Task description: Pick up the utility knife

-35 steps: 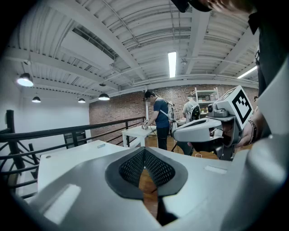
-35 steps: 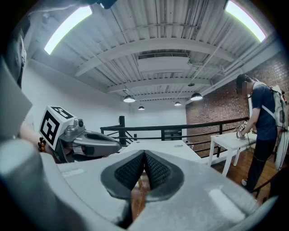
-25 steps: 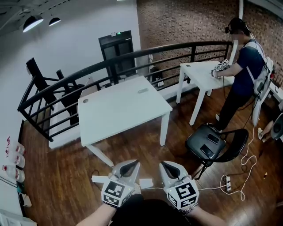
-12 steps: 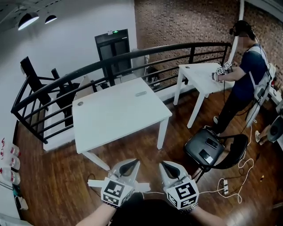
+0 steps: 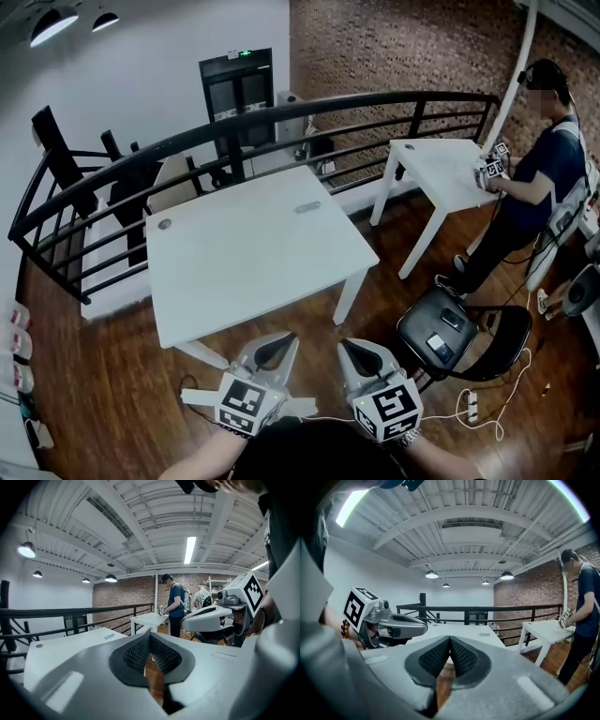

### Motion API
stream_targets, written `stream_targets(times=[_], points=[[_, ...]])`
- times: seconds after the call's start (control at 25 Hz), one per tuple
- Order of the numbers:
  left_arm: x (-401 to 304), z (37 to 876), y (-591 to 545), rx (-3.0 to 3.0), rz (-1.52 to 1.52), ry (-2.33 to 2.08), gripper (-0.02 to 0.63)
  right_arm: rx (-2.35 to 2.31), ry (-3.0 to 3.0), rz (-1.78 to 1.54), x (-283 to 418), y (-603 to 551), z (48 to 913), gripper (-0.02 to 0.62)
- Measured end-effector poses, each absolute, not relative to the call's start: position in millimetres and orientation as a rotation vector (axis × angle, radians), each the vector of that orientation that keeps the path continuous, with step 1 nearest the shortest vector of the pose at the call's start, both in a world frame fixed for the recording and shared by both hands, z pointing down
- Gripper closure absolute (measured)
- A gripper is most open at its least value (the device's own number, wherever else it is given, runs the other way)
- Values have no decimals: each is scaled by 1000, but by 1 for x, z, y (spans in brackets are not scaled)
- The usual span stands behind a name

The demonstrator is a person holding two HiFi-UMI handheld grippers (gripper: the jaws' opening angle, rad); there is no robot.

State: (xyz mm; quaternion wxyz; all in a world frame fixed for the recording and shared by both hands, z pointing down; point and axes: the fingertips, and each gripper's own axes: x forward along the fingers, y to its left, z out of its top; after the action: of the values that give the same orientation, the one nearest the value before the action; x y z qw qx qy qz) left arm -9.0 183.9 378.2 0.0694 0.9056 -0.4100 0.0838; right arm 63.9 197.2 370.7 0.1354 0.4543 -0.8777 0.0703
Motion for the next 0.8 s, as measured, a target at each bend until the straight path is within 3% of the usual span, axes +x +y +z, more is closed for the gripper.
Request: stream_targets(times=[0.8], points=[[-89, 362, 67, 2762, 265, -1229, 589, 1252, -2545, 153, -33, 72, 363, 603]])
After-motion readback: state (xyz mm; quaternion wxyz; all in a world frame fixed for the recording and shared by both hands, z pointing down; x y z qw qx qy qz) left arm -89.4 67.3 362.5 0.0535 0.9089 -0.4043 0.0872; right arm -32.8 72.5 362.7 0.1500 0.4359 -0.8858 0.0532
